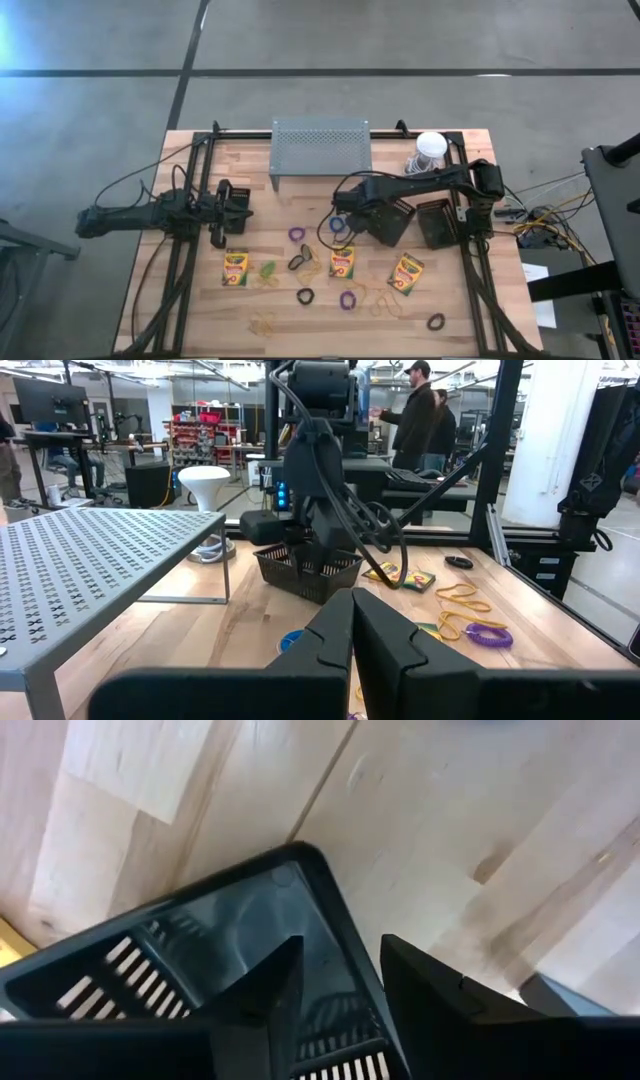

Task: Pick & Place Office Desk Supplies
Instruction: Put the middle black bin on the shelf

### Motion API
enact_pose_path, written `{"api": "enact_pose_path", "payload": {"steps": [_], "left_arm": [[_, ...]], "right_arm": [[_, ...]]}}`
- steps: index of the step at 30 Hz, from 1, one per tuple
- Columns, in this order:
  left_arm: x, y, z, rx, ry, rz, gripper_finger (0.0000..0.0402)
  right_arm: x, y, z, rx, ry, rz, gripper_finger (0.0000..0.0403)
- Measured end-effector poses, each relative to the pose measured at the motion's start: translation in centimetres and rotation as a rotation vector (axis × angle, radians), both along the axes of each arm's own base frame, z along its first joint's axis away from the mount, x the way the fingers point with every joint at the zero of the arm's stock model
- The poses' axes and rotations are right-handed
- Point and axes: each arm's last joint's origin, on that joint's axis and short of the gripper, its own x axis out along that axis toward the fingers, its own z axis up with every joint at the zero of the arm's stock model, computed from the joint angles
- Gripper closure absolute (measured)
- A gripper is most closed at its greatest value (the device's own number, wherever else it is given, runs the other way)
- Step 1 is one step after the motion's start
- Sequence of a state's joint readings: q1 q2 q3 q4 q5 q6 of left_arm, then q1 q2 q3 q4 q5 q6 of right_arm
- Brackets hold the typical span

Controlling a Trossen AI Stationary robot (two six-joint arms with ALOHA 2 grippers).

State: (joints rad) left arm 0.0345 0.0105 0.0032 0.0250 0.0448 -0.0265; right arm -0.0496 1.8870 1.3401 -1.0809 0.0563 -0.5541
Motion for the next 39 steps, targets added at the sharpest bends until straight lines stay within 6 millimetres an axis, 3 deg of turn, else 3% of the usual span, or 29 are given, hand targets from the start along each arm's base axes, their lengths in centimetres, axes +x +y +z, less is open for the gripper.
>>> {"api": "enact_pose_path", "payload": {"steps": [12, 19, 25, 31, 35, 39], "left_arm": [[0.0, 0.0, 0.0, 0.000, 0.000, 0.000, 0.0386], [0.0, 0.0, 0.0, 0.000, 0.000, 0.000, 0.0386], [0.0, 0.0, 0.0, 0.000, 0.000, 0.000, 0.0386], [0.0, 0.0, 0.0, 0.000, 0.000, 0.000, 0.0386], [0.0, 0.0, 0.0, 0.000, 0.000, 0.000, 0.0386], [0.0, 0.0, 0.0, 0.000, 0.000, 0.000, 0.0386]], "right_arm": [[0.0, 0.0, -0.4, 0.002, -0.012, -0.019, 0.0378], [1.8, -0.1, 2.2, 0.020, -0.133, -0.097, 0.0387], [3.8, 0.2, 6.6, 0.161, -0.274, -0.121, 0.0387], [5.4, -0.6, 13.1, 0.224, -0.499, -0.146, 0.0387], [5.5, -2.8, 18.2, 0.199, -0.684, -0.176, 0.0387], [4.7, -6.7, 22.3, 0.068, -0.838, -0.272, 0.0388]]}}
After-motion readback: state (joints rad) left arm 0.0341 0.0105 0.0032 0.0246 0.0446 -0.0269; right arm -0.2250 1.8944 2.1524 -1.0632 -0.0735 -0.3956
